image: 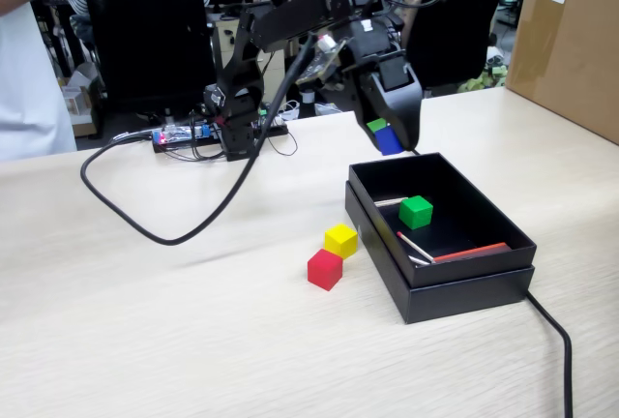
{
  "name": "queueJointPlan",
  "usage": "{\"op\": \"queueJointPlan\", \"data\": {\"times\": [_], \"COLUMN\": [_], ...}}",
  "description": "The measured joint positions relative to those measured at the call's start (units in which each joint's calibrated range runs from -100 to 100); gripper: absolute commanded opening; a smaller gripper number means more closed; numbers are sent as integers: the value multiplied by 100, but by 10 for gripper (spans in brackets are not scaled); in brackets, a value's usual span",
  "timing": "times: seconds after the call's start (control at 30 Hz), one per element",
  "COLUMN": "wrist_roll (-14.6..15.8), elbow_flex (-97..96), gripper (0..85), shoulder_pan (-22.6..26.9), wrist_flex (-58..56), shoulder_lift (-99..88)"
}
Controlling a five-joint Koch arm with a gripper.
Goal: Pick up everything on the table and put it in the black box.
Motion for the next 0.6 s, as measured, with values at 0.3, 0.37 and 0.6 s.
{"op": "queueJointPlan", "data": {"times": [0.3,0.37,0.6], "wrist_roll": [151,225,352], "elbow_flex": [274,265,274], "gripper": [122,122,124], "shoulder_pan": [234,249,264], "wrist_flex": [-8,-93,-248], "shoulder_lift": [2214,2304,2382]}}
